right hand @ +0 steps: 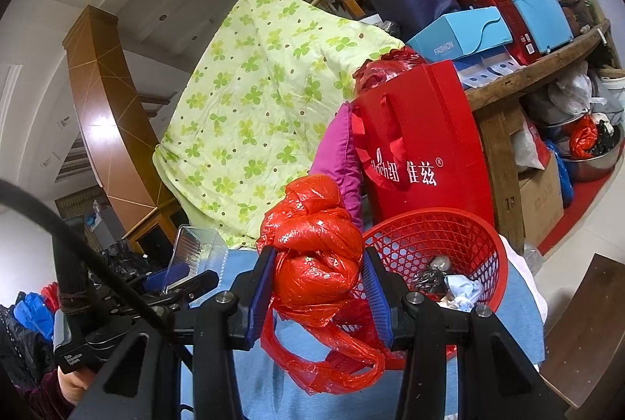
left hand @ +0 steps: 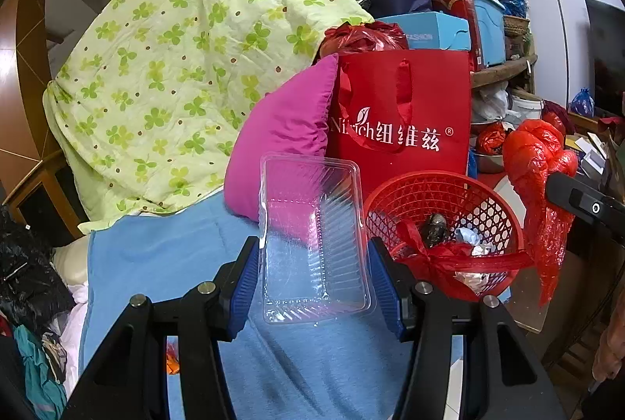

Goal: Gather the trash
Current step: 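Hold the red bag and clear tray above the wastebasket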

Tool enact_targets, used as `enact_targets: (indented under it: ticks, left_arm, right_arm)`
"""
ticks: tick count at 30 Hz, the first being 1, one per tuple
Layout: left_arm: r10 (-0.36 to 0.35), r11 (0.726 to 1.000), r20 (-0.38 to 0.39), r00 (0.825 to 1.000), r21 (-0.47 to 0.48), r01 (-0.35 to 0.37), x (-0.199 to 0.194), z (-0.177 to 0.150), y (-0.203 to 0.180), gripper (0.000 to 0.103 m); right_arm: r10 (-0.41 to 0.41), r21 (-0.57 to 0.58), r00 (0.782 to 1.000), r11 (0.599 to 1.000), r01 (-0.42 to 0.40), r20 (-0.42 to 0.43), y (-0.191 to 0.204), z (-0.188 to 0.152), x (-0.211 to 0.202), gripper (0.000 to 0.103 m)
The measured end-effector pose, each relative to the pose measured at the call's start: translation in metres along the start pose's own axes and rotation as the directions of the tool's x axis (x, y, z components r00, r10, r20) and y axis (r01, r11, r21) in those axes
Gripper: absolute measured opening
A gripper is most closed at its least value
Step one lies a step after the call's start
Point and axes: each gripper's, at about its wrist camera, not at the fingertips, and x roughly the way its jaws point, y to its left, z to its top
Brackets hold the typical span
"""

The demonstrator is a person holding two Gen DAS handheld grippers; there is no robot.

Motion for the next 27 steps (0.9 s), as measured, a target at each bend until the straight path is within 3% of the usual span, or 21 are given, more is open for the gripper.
enact_targets:
  ticks: [27]
  left_arm:
    - [-0.02, 1.0, -0.03, 0.999, 0.013, 0.021, 0.014, -0.001, -0.015, 0.057]
  right_arm:
    - [-0.014, 0.02, 1.0, 1.0, 0.014, -0.004, -0.006, -0.005, 0.0, 0.047]
